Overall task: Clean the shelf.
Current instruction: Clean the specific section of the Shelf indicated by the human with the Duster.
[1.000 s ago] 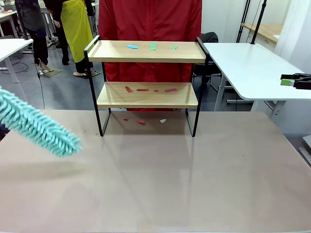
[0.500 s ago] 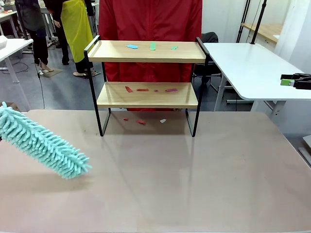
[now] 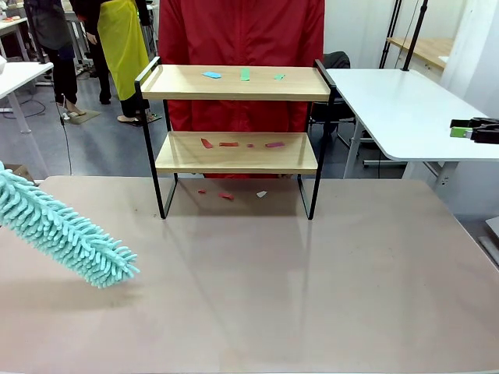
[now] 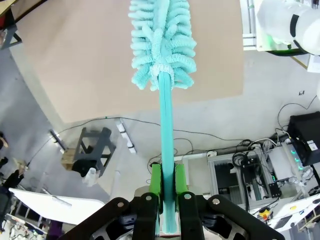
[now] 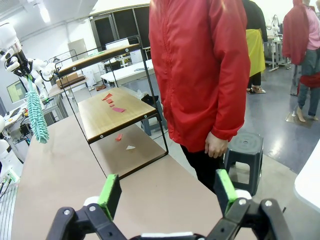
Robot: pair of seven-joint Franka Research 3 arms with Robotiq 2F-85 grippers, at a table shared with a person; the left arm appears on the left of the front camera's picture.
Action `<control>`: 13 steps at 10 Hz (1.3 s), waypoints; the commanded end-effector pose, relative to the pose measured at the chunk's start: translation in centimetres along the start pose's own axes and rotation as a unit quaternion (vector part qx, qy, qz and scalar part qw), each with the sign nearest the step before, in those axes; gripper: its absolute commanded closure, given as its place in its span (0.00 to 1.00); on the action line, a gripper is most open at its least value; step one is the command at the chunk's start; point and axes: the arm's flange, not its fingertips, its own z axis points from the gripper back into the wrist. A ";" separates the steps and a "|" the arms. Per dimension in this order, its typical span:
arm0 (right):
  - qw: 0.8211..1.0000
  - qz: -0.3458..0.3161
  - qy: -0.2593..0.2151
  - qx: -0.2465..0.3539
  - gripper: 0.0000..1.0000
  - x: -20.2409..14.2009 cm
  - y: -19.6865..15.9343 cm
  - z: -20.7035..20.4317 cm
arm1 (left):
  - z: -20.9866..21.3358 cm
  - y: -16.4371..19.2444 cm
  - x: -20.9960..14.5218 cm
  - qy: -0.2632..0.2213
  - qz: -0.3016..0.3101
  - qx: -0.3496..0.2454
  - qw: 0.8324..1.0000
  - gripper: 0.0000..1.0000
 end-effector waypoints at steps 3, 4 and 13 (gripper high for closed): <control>1.000 0.002 0.000 0.001 0.00 0.3 0.1 -0.1 | 0.1 -0.2 -0.3 0.003 -0.008 0.000 1.000 0.87; 1.000 0.002 0.000 0.001 0.00 0.3 0.1 -0.1 | 0.1 -0.2 -0.3 0.003 -0.008 0.000 1.000 0.87; 1.000 0.002 0.000 0.001 0.00 0.3 0.1 -0.1 | 0.1 -0.2 -0.3 0.003 -0.008 0.000 1.000 0.87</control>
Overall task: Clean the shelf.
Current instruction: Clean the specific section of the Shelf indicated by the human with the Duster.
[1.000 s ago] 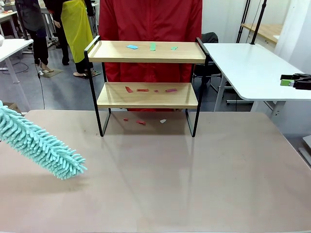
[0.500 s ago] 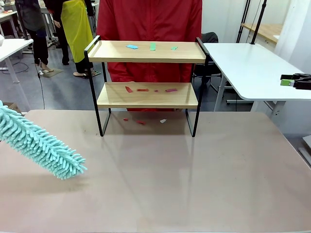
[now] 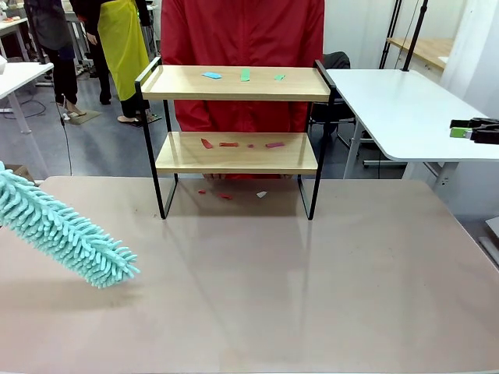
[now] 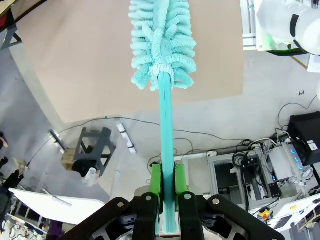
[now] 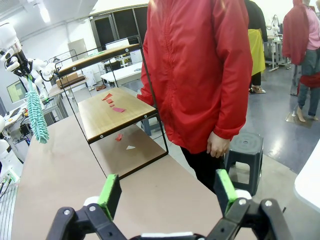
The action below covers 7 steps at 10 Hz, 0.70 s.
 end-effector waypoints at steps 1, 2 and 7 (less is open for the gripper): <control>1.000 0.002 0.000 0.001 0.00 0.3 0.1 -0.1 | 0.1 -0.2 -0.3 0.003 -0.008 0.000 1.000 0.87; 1.000 0.002 0.000 0.001 0.00 0.3 0.1 -0.1 | 0.1 -0.2 -0.3 0.003 -0.008 0.000 1.000 0.87; 1.000 0.002 0.000 0.001 0.00 0.3 0.1 -0.1 | 0.1 -0.2 -0.3 0.003 -0.008 0.000 1.000 0.87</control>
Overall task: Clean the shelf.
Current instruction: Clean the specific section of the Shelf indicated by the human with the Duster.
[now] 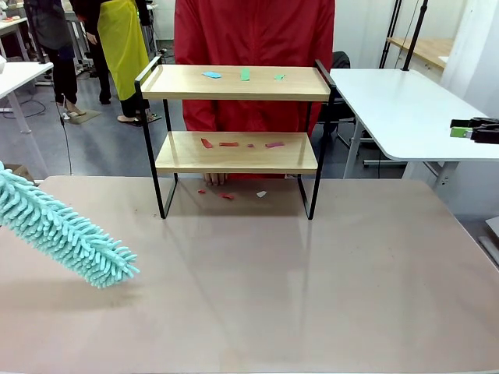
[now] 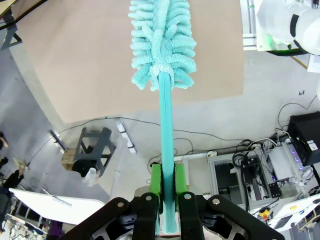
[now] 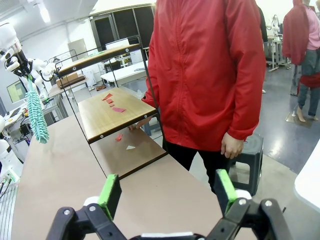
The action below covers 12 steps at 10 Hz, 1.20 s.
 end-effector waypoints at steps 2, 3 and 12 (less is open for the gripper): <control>1.000 0.002 0.000 0.001 0.00 0.3 0.1 -0.1 | 0.1 -0.2 -0.3 0.003 -0.008 0.000 1.000 0.87; 1.000 0.002 0.000 0.001 0.00 0.3 0.1 -0.1 | 0.1 -0.2 -0.3 0.003 -0.008 0.000 1.000 0.87; 1.000 0.002 0.000 0.001 0.00 0.3 0.1 -0.1 | -4.2 -1.3 0.5 -0.205 -0.035 0.008 0.978 0.87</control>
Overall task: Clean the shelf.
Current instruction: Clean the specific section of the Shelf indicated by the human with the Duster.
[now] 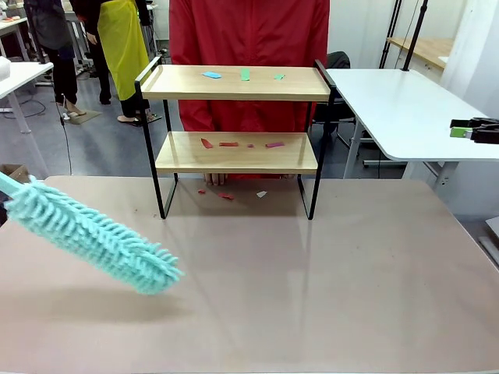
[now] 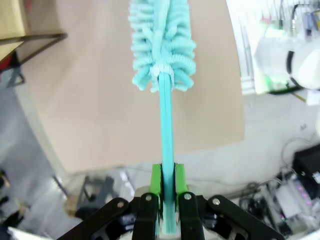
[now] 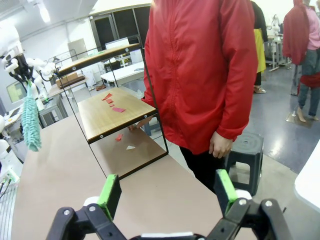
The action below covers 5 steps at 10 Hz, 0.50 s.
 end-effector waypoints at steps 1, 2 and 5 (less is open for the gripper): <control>1.000 0.002 0.000 0.001 0.00 0.3 0.1 -0.1 | -1.6 -1.5 1.3 -0.104 -0.014 0.006 0.994 0.87; 1.000 0.002 0.000 0.001 0.00 0.3 0.1 -0.1 | -2.0 -1.6 2.5 -0.148 0.004 0.002 0.989 0.87; 1.000 0.002 0.000 0.001 0.00 0.3 0.1 -0.1 | -4.7 -1.0 5.4 -0.257 0.103 -0.031 0.960 0.87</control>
